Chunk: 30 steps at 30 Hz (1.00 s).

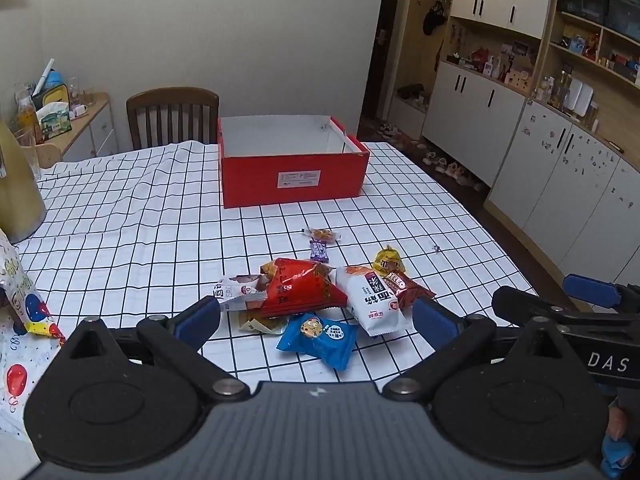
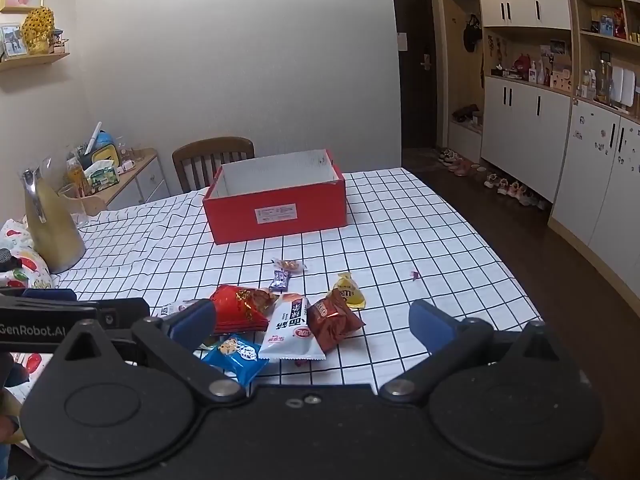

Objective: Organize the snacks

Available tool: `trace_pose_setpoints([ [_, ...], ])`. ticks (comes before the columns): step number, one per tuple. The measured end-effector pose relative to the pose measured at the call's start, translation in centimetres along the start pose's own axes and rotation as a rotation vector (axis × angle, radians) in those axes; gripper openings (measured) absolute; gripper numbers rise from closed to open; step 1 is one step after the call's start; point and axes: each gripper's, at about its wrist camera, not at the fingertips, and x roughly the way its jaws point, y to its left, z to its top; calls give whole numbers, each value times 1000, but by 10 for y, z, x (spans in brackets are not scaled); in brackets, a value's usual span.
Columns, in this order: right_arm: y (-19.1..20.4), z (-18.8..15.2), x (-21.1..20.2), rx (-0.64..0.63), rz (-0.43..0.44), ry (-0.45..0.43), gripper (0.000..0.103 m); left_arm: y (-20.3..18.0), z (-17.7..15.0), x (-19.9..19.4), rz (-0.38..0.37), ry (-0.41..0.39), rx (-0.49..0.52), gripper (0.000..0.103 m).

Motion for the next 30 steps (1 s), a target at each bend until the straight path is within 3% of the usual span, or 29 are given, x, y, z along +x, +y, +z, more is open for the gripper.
trace_pose_setpoints([
  [30, 6, 5, -1, 1, -5, -30, 103, 3, 7, -4, 2, -36, 20, 103],
])
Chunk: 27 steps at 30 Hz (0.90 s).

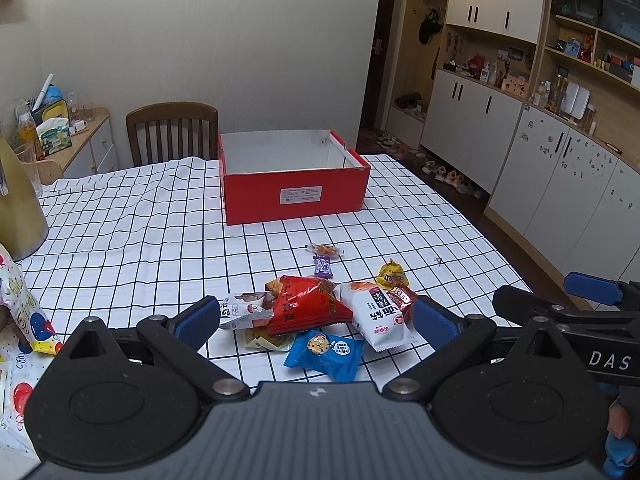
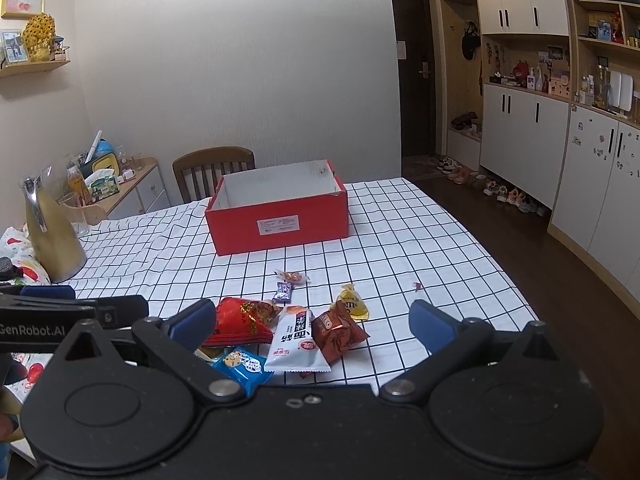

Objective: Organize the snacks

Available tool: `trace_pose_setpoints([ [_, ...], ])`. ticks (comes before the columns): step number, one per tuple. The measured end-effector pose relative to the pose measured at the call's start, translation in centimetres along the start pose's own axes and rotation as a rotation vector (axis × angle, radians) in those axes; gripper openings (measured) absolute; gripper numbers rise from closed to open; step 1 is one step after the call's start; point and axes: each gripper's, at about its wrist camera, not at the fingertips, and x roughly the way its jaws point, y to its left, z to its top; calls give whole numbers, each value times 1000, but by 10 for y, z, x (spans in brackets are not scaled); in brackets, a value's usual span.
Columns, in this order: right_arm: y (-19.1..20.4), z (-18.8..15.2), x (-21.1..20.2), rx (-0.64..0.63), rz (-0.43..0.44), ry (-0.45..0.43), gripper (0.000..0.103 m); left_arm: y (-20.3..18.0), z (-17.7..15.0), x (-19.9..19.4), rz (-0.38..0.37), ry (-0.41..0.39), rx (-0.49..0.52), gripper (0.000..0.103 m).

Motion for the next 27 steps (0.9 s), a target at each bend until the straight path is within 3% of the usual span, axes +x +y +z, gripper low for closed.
trace_pose_setpoints([
  [27, -3, 2, 6, 13, 25, 2, 103, 0, 4, 5, -3, 7, 1, 103],
])
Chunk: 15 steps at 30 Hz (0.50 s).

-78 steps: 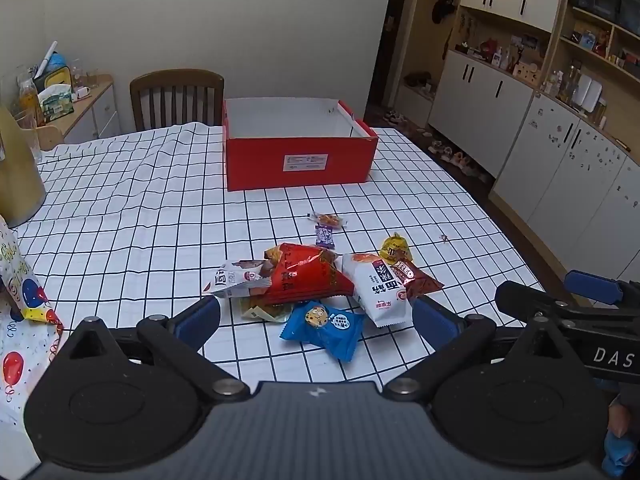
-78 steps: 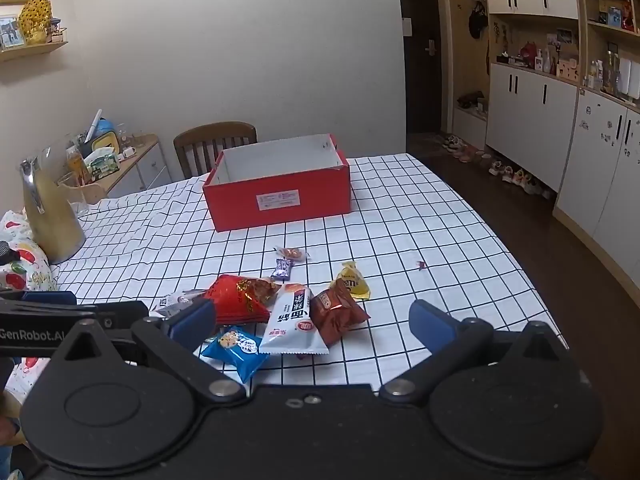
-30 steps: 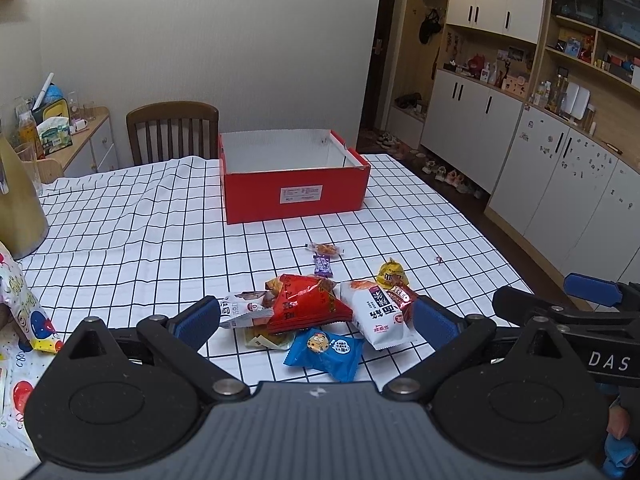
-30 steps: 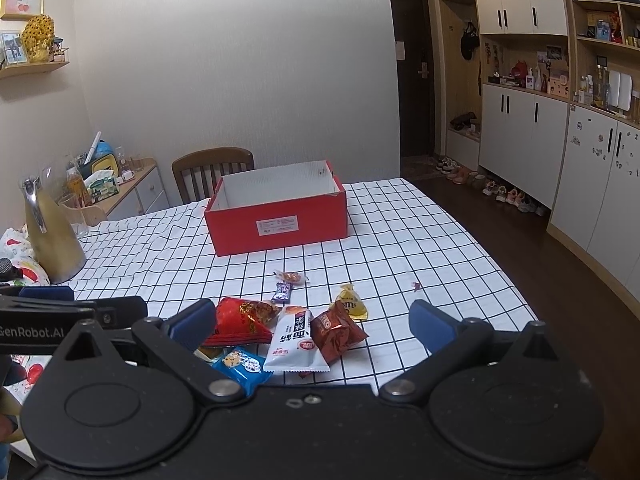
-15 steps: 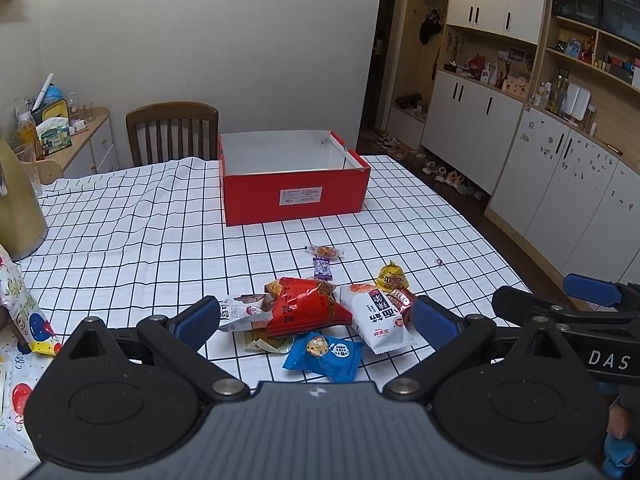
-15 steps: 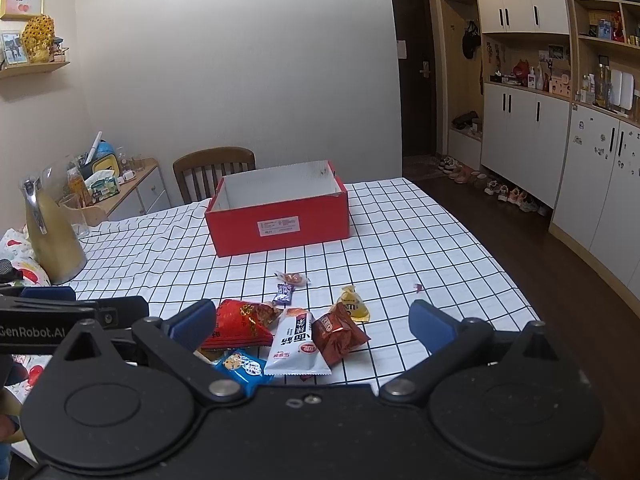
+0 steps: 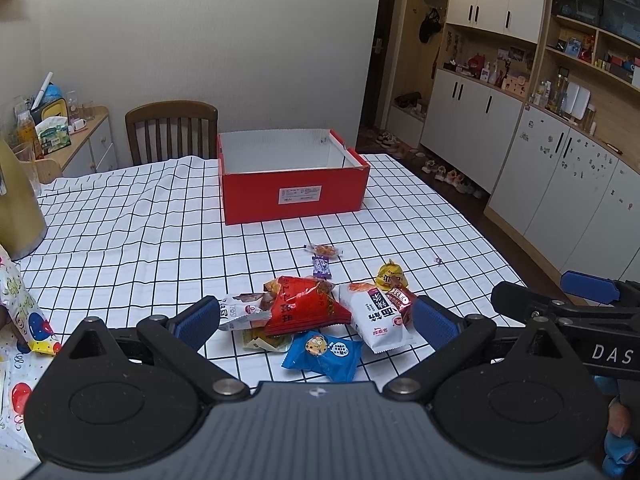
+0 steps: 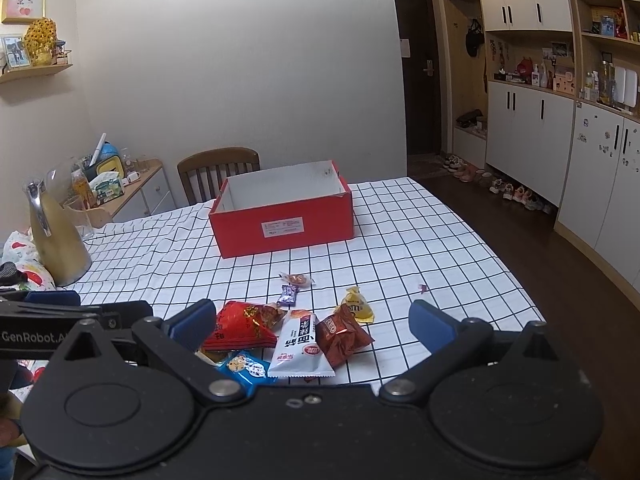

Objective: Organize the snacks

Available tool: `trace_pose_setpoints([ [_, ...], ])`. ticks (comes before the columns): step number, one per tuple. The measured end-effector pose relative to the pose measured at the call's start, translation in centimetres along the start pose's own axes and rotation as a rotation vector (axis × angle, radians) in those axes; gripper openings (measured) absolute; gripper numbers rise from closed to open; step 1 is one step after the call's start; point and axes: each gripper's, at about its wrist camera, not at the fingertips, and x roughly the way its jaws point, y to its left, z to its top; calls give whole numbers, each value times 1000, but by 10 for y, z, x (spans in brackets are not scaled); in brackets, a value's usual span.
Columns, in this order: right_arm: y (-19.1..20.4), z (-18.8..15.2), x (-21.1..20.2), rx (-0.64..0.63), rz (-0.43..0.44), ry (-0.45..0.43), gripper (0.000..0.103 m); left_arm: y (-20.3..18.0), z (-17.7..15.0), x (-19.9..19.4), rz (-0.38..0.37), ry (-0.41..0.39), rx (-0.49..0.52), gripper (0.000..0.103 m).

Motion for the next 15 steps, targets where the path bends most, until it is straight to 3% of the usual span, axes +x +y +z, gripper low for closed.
trace_pose_setpoints([
  [15, -6, 1, 3, 2, -19, -13, 103, 3, 2, 11, 29, 7, -6, 103],
])
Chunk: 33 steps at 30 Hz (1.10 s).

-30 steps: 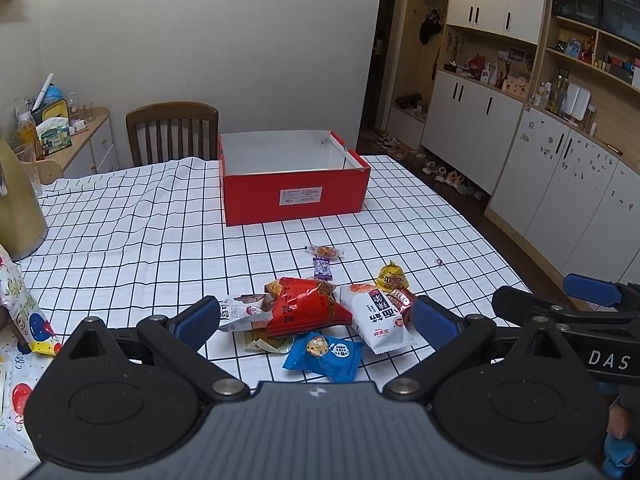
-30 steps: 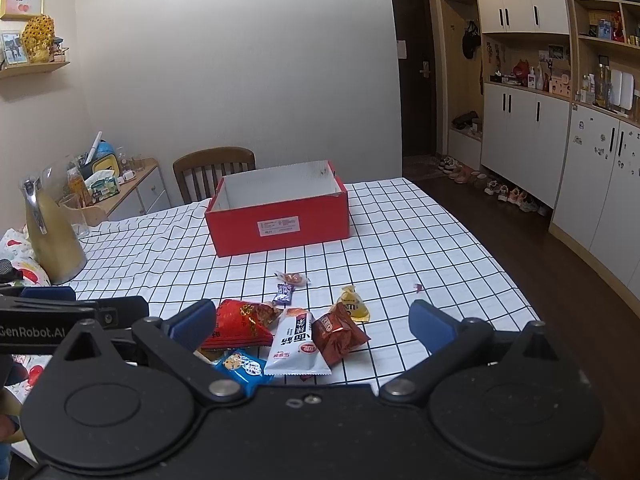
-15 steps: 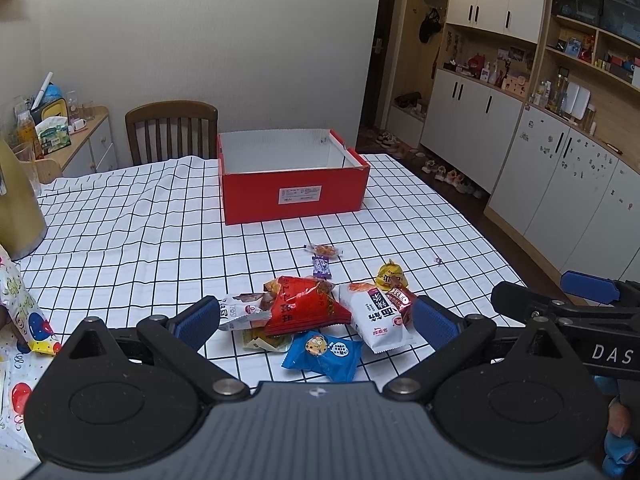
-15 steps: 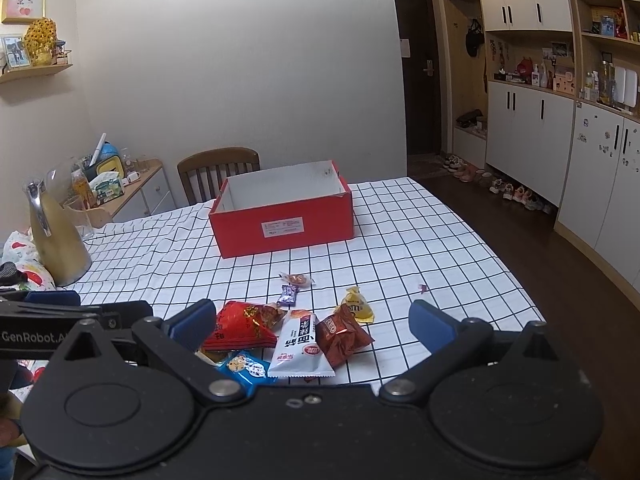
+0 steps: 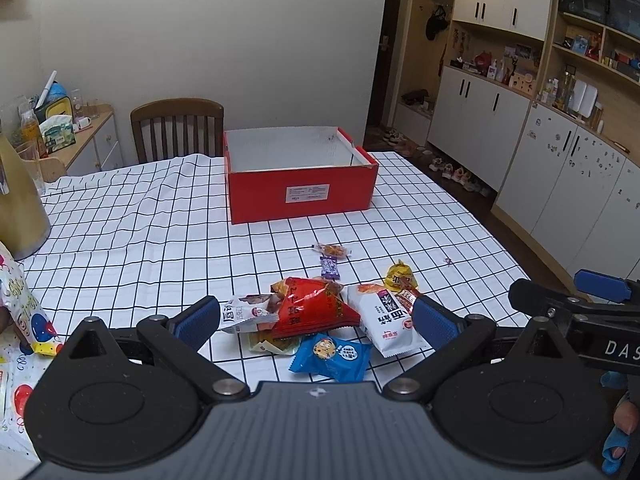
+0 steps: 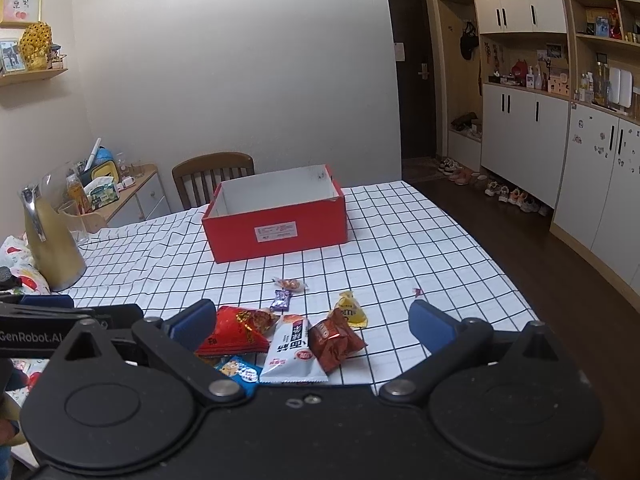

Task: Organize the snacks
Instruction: 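Grasp the white wafer bag with the left tool while the right tool grasps the brown chocolate packet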

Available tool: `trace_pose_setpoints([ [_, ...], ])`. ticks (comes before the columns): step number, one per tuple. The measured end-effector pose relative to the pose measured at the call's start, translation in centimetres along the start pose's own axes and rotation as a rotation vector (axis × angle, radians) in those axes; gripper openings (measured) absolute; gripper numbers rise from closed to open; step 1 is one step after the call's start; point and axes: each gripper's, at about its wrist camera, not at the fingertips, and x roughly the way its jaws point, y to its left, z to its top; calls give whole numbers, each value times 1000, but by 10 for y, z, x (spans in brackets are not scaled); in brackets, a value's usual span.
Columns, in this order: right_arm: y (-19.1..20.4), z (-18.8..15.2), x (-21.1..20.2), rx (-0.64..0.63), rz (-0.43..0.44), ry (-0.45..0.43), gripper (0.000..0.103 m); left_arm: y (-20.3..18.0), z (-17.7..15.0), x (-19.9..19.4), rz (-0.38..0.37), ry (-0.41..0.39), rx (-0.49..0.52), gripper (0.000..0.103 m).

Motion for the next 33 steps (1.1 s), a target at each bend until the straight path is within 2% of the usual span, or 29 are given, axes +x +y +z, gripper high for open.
trace_pose_setpoints([
  [4, -4, 2, 10, 1, -4, 12, 103, 8, 5, 12, 26, 25, -24, 103],
  [11, -13, 5, 34, 19, -7, 30, 103, 22, 8, 37, 19, 101, -69, 103],
  [18, -23, 4, 66, 23, -9, 94, 103, 51, 12, 66, 84, 147, -149, 103],
  [23, -32, 2, 93, 27, -13, 158, 102, 66, 15, 90, 150, 176, -158, 103],
  [29, -47, 2, 135, 91, -23, 264, 95, 94, 18, 130, 116, 283, -243, 103],
  [33, -55, -2, 159, 116, 4, 332, 90, 106, 21, 159, 93, 365, -287, 103],
])
